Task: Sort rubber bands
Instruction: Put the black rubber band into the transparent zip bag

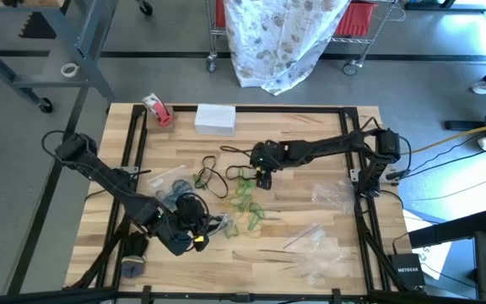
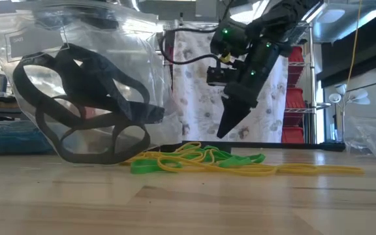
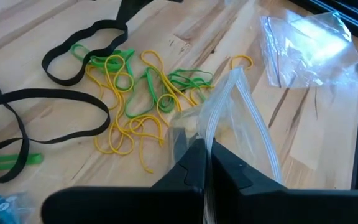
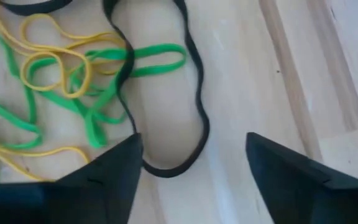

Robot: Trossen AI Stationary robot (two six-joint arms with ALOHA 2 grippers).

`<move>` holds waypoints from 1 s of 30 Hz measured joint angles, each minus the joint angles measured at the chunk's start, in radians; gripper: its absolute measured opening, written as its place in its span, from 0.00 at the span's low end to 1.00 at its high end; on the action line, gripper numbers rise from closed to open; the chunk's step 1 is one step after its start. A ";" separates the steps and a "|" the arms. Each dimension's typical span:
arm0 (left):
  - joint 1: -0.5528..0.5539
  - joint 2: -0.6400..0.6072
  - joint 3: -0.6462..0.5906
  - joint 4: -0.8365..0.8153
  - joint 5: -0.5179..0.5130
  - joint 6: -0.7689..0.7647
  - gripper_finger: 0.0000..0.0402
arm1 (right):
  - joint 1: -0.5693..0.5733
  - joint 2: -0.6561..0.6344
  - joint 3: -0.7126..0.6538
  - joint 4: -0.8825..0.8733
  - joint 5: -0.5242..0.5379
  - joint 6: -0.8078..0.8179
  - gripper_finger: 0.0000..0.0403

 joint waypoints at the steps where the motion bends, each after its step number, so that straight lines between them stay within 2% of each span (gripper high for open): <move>1: 0.000 0.000 0.000 0.000 0.000 0.000 0.00 | -0.003 0.000 0.000 -0.001 -0.015 -0.007 0.73; 5: 0.000 0.000 0.000 0.000 0.000 0.000 0.00 | 0.000 0.000 -0.015 0.020 -0.033 -0.076 0.78; 12: 0.000 0.000 0.000 0.000 0.000 0.031 0.00 | 0.000 0.000 -0.101 0.150 -0.076 -0.097 0.75; 23: 0.002 0.000 0.000 0.000 -0.032 0.051 0.00 | 0.000 0.002 -0.212 0.370 -0.023 -0.109 0.73; 30: 0.006 0.000 0.000 0.002 -0.035 0.045 0.00 | 0.000 0.080 -0.211 0.487 -0.027 -0.110 0.73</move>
